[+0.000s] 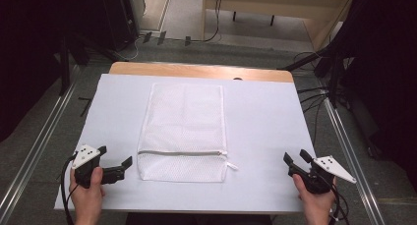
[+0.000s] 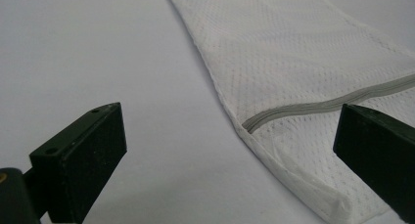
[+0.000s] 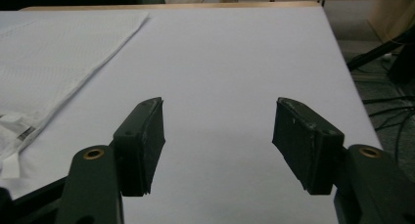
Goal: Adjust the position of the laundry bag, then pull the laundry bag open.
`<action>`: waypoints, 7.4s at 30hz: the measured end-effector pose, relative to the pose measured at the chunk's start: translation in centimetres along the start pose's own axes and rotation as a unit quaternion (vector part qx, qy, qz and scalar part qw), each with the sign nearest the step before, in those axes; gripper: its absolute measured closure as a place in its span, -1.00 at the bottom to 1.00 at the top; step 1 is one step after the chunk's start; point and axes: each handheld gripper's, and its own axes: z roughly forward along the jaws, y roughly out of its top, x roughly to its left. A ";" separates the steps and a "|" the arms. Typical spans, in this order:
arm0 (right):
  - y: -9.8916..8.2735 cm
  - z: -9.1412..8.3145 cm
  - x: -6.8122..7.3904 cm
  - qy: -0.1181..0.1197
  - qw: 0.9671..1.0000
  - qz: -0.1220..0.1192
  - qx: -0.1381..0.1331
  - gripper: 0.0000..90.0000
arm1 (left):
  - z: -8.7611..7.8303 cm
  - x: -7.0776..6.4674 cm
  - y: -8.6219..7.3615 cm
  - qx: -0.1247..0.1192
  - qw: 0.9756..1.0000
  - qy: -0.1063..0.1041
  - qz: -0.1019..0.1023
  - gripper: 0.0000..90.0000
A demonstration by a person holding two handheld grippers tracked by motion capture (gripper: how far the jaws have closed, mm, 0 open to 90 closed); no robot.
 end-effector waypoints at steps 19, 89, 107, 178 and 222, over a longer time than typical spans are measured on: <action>3.3 8.5 8.1 0.154 0.980 0.000 0.124 0.62 | 0.5 -1.3 -0.2 0.006 1.000 -0.010 0.020 -1.00; -2.7 -0.7 3.6 0.144 0.983 -0.032 0.110 0.14 | 2.6 -8.7 -0.3 0.031 0.997 -0.026 0.067 -0.55; -2.4 1.8 5.5 0.138 0.979 -0.039 0.147 0.08 | 6.4 -16.9 0.7 0.064 0.982 -0.160 0.077 0.45; -1.8 0.9 9.8 0.159 0.970 -0.165 0.080 1.00 | 13.9 -26.2 4.8 0.136 0.960 -0.243 -0.009 0.23; -1.7 0.8 9.4 0.155 0.973 -0.157 0.075 1.00 | 13.9 -23.9 3.5 0.172 0.931 -0.320 -0.040 0.76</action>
